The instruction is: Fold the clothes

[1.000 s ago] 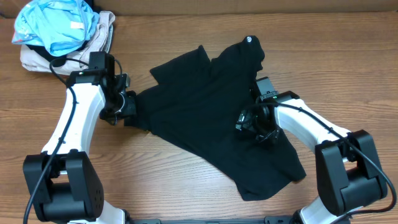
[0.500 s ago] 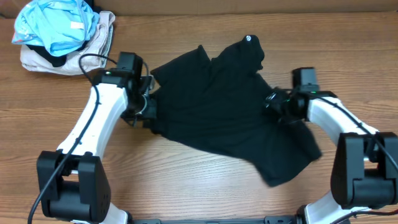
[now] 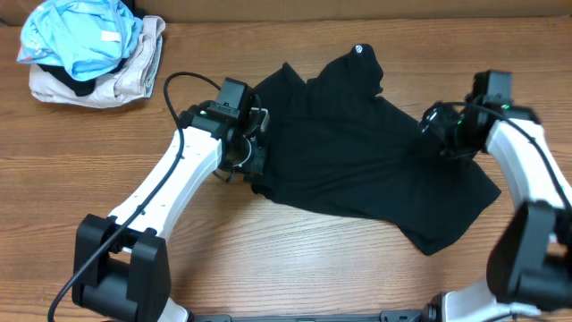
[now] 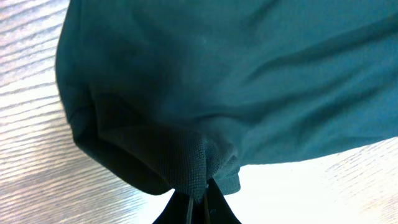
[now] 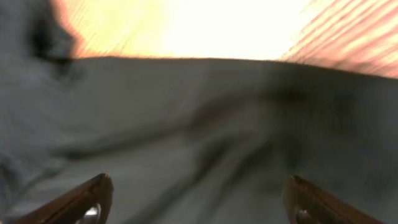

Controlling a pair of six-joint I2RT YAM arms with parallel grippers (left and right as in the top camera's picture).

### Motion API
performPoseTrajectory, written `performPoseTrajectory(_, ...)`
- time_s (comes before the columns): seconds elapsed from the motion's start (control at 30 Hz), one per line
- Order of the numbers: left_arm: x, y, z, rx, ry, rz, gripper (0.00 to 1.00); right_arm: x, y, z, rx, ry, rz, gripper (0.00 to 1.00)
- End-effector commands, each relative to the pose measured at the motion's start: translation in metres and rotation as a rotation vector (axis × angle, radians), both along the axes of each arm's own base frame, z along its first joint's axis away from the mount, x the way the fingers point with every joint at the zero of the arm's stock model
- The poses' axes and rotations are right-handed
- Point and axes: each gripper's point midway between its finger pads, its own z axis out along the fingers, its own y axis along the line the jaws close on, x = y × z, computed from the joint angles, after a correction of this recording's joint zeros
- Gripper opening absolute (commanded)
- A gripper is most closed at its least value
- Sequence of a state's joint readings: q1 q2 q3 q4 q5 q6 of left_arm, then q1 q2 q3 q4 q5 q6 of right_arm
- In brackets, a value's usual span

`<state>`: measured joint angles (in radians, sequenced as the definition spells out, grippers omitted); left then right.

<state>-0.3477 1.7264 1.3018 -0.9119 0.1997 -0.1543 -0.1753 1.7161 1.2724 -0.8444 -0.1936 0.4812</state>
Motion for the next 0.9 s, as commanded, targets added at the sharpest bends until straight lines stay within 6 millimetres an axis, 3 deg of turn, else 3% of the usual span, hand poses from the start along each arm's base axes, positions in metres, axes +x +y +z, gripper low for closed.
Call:
performPoseTrajectory(0.0, 0.007, -0.007, 0.007, -0.028, -0.028, 0.002, 0.04, -0.01, 0.009, 0.08, -0.017, -0.15, 0.019, 0.93)
performPoseTrajectory(0.07, 0.011, -0.007, 0.008, -0.026, -0.044, 0.005, 0.04, -0.038, 0.013, 0.092, -0.006, -0.115, 0.005, 0.94)
performPoseTrajectory(0.17, 0.015, -0.007, 0.009, -0.026, -0.063, 0.006, 0.04, -0.069, 0.015, 0.092, -0.02, -0.043, -0.003, 0.94)
performPoseTrajectory(0.4, 0.025, -0.009, 0.012, -0.032, -0.104, 0.008, 0.04, -0.141, 0.013, 0.044, -0.026, 0.235, -0.135, 0.97)
performPoseTrajectory(0.67, 0.028, -0.001, 0.01, 0.017, -0.121, 0.024, 0.07, -0.19, 0.02, -0.004, 0.028, 0.397, -0.35, 0.98)
performPoseTrajectory(0.87, 0.031, 0.002, 0.01, 0.034, -0.134, 0.03, 0.13, -0.205, 0.023, -0.013, 0.05, 0.367, -0.432, 0.99)
